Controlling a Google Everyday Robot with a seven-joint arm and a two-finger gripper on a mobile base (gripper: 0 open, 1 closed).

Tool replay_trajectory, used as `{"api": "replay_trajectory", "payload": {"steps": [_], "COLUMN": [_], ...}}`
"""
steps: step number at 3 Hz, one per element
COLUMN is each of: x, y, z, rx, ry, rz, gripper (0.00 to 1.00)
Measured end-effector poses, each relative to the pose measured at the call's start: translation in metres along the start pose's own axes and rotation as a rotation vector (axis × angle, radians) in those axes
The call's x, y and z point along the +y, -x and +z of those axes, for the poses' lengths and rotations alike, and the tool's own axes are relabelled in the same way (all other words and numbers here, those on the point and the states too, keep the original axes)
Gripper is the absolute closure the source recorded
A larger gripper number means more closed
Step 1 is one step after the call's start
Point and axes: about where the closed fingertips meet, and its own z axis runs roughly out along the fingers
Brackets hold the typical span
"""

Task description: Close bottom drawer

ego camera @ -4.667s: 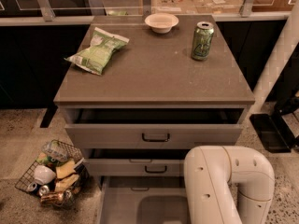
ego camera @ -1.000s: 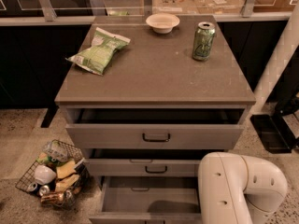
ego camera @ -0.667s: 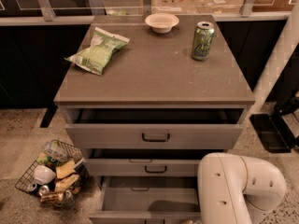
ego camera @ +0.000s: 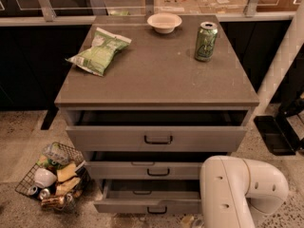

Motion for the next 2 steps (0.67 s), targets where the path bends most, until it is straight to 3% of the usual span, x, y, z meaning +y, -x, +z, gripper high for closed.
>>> {"api": "replay_trajectory", "payload": {"steps": [1, 2], "x": [-0.035, -0.047], "y": [-0.034, -0.044], "z": [0.017, 0.021], "rx": [0.051, 0.073], "ry": [-0.075, -0.107], "rz": [-0.046, -0.063], "gripper": [1.0, 1.0]}}
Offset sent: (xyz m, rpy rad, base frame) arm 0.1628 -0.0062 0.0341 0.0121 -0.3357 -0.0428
